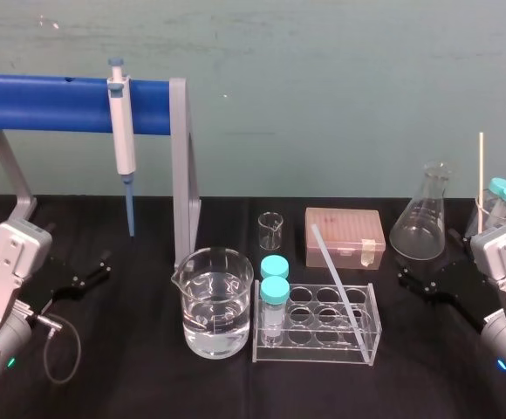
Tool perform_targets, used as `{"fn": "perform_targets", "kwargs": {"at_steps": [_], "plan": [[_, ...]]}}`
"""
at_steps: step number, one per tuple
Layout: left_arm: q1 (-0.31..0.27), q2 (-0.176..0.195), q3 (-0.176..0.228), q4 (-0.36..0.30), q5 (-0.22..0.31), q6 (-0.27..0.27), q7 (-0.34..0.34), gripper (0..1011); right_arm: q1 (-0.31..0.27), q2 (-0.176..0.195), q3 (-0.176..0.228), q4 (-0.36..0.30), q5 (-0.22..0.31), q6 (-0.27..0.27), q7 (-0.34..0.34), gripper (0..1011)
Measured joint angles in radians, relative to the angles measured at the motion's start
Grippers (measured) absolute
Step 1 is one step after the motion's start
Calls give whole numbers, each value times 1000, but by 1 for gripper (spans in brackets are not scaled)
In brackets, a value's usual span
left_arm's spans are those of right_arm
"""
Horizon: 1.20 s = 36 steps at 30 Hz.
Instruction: Pick up the stirring rod with one hand, then place it down.
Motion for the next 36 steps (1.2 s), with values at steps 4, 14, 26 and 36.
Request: {"fn": "perform_targets", "kwargs": {"at_steps": [4,14,26,36], "plan": [[0,0,0,0,0,0,0,1000,0,0,0,0,0,0,0,1003],[0,0,0,0,0,0,0,1000,0,0,0,0,0,0,0,1003],[0,0,0,0,0,0,0,1000,0,0,0,0,0,0,0,1003],[0,0,0,0,0,0,0,1000,0,0,0,0,0,0,0,1003]]}}
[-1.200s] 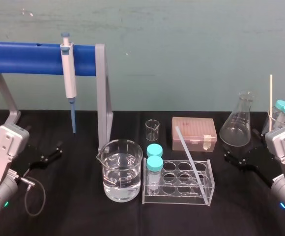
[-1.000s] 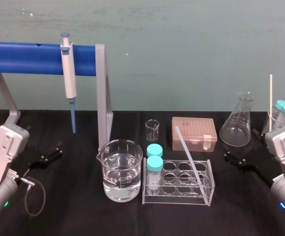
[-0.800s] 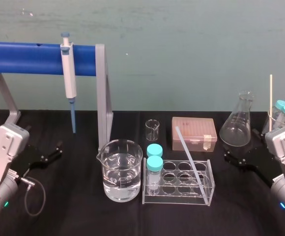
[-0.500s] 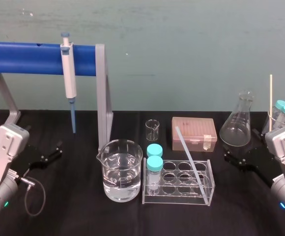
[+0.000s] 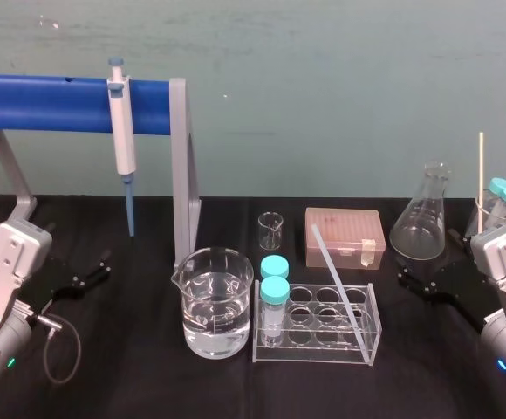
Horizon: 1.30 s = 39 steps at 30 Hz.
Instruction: Pick up the stirring rod with one hand, then place it down.
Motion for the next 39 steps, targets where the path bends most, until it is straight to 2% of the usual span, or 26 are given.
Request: {"fn": "perform_targets", "kwargs": {"at_steps": [22,28,31,35,38,39], "plan": [[0,0,0,0,0,0,0,1000,0,0,0,0,0,0,0,1003],[0,0,0,0,0,0,0,1000,1,0,24,-12,12,20,30,1003],[0,0,0,0,0,0,0,1000,-1,4,49,-34,59,53,71,1003],[0,0,0,0,0,0,0,1000,-10,13,101,-92,191,153,174,1003],[0,0,0,0,0,0,0,1000,-13,18,125,-118,258,207,230,1003],[0,0,0,0,0,0,0,1000,-14,22,137,-135,295,240,265,1003]]}}
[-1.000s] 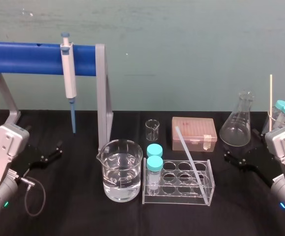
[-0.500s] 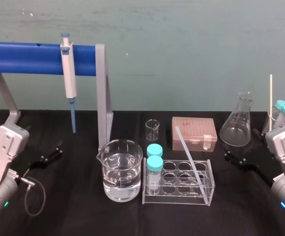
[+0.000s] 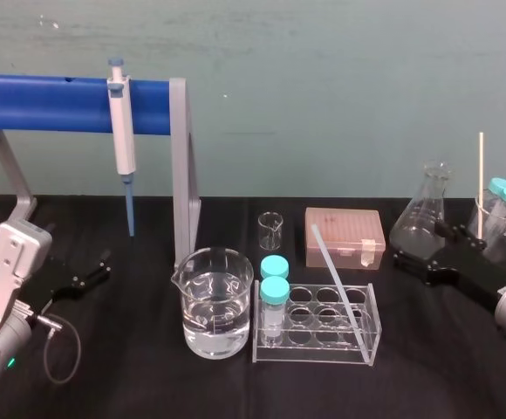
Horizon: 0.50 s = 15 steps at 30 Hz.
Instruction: Pick up the stirring rod with one hand, then place it down.
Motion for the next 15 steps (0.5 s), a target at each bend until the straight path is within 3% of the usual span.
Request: {"fn": "perform_targets", "kwargs": {"at_steps": [3,7,15], "plan": [[0,0,0,0,0,0,0,1000,0,8,15,-26,46,46,61,1003],[0,0,0,0,0,0,0,1000,5,16,18,-48,67,76,116,1003],[0,0,0,0,0,0,0,1000,42,32,-25,-70,66,100,218,1003]]}}
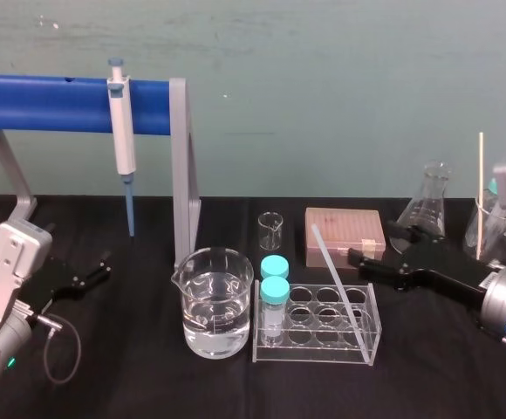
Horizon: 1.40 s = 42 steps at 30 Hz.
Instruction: Pick up the stirring rod with one hand, then place it down.
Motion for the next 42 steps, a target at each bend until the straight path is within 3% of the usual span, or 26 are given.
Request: {"fn": "perform_targets", "kwargs": {"at_steps": [7,9,19,32,42], "plan": [[0,0,0,0,0,0,0,1000,46,-2,-54,16,-24,23,36,1003],[0,0,0,0,0,0,0,1000,70,-13,-80,36,-41,39,38,1003],[0,0,0,0,0,0,0,1000,138,-62,-134,103,-79,64,37,1003],[0,0,0,0,0,0,0,1000,178,-84,-170,135,-121,93,38,1003],[0,0,0,0,0,0,0,1000,177,-85,-168,135,-120,93,38,1003]]}}
